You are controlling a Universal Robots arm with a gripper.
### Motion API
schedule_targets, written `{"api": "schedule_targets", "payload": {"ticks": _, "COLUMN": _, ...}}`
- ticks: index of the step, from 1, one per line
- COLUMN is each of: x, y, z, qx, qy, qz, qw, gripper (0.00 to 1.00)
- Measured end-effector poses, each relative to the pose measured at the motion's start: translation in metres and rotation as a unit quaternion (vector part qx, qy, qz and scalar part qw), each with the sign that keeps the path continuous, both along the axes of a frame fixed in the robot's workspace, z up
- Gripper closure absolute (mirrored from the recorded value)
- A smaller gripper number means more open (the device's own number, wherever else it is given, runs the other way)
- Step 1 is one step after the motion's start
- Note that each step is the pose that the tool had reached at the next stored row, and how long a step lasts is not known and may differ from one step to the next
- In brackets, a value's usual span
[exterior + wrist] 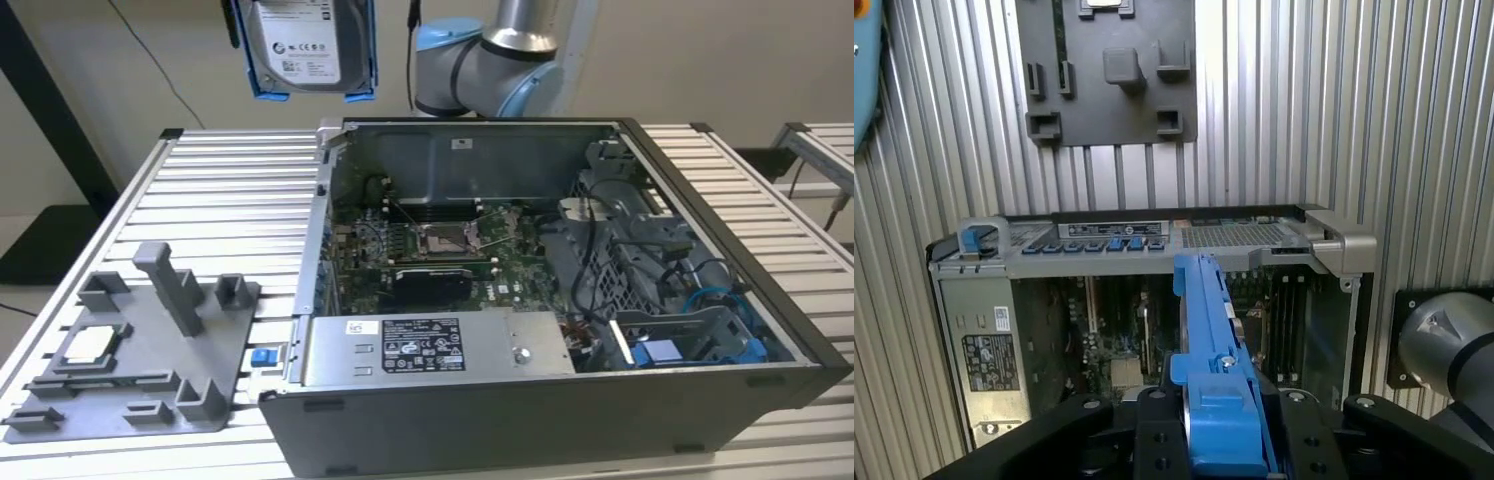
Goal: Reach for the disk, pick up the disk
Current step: 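Pick up the disk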
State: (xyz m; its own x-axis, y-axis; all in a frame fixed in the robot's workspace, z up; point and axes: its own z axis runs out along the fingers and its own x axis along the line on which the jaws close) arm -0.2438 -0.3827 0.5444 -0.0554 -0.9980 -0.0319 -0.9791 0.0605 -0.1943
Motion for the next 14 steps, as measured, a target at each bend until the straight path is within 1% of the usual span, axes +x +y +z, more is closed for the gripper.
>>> {"api": "schedule_targets", "payload": {"ticks": 14, "x": 0.029, "y": 0.0000, "z": 0.0000, "qx": -0.0002, "qy": 0.0000, "qz": 0.000, "qw": 1.0000, "gripper": 1.00}}
